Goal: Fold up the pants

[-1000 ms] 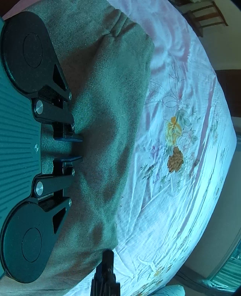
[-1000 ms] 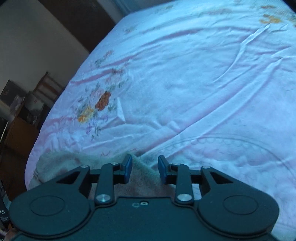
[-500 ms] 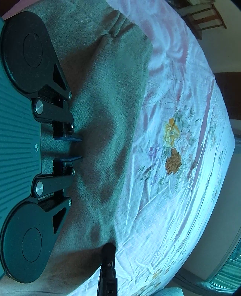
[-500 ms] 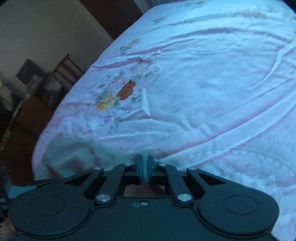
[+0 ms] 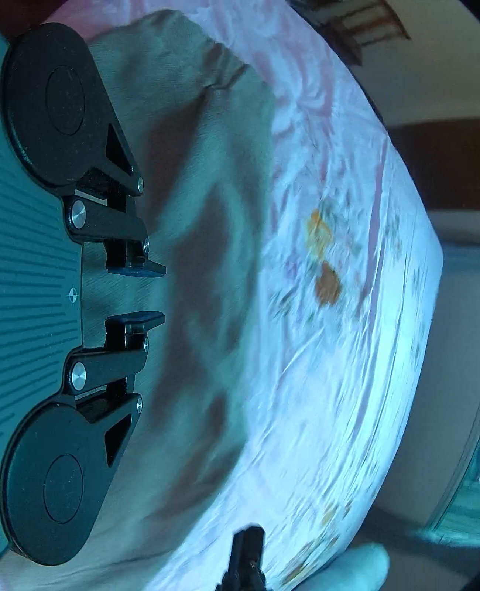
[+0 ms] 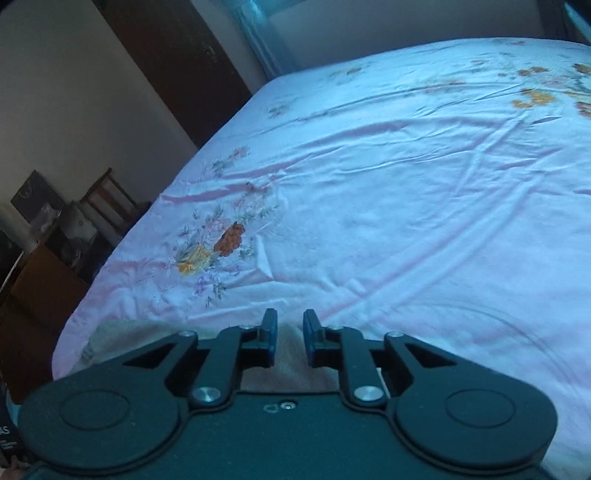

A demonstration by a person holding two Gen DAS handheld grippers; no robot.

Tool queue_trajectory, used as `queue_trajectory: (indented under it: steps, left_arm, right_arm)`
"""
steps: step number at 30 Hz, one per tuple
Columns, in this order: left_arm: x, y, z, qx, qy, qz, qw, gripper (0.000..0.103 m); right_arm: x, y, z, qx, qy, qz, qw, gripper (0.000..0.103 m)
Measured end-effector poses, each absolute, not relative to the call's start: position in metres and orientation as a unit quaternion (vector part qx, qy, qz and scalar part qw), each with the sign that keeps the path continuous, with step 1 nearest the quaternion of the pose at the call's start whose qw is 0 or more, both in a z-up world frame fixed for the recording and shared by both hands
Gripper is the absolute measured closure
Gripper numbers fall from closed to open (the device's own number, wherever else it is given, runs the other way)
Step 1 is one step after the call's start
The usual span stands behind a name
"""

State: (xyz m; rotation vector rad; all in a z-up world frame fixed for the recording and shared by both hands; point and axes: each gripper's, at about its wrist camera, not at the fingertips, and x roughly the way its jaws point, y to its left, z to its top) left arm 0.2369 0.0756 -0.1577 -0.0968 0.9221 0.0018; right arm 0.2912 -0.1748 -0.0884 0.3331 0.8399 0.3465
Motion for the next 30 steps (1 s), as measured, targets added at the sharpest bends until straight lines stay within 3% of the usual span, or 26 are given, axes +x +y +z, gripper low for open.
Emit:
queue_trajectory:
  steps: [8, 10, 13, 19, 30]
  left_arm:
    - [0.178, 0.006, -0.161, -0.037, 0.463, -0.084, 0.881, 0.083]
    - [0.171, -0.008, -0.162, -0.022, 0.459, -0.087, 0.884, 0.061]
    - [0.161, -0.02, -0.163, -0.001, 0.458, -0.083, 0.885, 0.056]
    - [0.147, -0.027, -0.165, 0.019, 0.458, -0.079, 0.885, 0.055]
    - [0.144, -0.027, -0.163, 0.014, 0.46, -0.071, 0.885, 0.054]
  right_arm:
    - [0.166, -0.28, -0.092, 0.208, 0.399, 0.051, 0.892, 0.088]
    - [0.135, -0.311, -0.1, 0.224, 0.397, 0.005, 0.89, 0.086]
    - [0.09, -0.357, -0.109, 0.26, 0.386, -0.067, 0.883, 0.084]
    - [0.018, -0.436, -0.122, 0.331, 0.365, -0.167, 0.854, 0.078]
    - [-0.037, -0.5, -0.137, 0.386, 0.334, -0.279, 0.813, 0.078]
